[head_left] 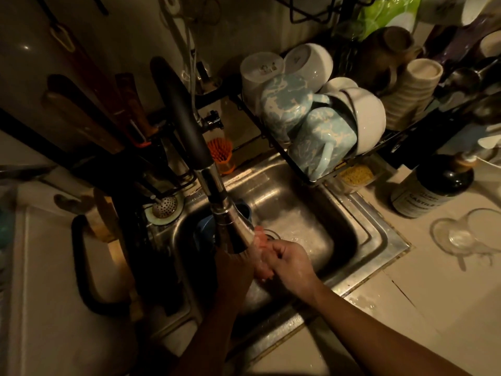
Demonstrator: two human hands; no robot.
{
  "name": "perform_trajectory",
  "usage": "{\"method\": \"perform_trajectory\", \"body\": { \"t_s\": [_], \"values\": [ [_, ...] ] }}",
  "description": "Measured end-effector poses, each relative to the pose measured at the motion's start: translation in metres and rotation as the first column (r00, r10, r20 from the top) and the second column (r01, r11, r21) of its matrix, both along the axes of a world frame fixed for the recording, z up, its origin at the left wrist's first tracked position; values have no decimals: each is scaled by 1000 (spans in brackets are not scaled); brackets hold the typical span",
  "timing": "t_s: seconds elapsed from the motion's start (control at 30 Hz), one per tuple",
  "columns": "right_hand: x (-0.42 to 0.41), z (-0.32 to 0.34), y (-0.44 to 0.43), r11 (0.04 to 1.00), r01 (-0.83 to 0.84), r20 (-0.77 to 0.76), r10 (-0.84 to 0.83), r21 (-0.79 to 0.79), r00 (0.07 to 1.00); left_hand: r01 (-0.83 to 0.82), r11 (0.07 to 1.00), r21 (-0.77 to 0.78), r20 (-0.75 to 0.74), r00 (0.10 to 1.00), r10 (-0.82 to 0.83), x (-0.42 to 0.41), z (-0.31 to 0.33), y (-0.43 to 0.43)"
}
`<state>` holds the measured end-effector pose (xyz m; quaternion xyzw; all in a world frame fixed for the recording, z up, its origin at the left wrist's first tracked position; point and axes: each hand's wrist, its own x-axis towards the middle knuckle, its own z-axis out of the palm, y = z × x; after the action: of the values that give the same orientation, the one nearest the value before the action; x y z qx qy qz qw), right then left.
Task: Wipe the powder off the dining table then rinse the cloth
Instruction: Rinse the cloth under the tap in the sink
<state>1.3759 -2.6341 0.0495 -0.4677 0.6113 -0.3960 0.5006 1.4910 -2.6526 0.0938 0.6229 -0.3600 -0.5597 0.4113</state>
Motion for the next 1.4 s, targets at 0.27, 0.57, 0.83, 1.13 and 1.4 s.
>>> {"method": "perform_trajectory", "body": {
  "t_s": [0.27,0.57,0.83,1.13,1.4],
  "values": [
    [-1,11,8,996,-70,141,77,-53,987,-15,1000,4,-70,997,15,14,-1,-13],
    [-9,19,6,877,-99,694,-298,470,655,81,995,-51,-69,994,-84,8,-8,6],
    [-6,20,4,1000,-30,156,31,-9,987,30,1000,-9,-31,999,-30,9,-14,17],
    [2,21,4,977,-145,-93,132,-154,987,-57,997,51,79,995,53,18,-22,10],
    [-13,12,-5,992,-4,620,-74,124,781,90,989,114,-302,952,-52,28,-10,6]
  ]
}}
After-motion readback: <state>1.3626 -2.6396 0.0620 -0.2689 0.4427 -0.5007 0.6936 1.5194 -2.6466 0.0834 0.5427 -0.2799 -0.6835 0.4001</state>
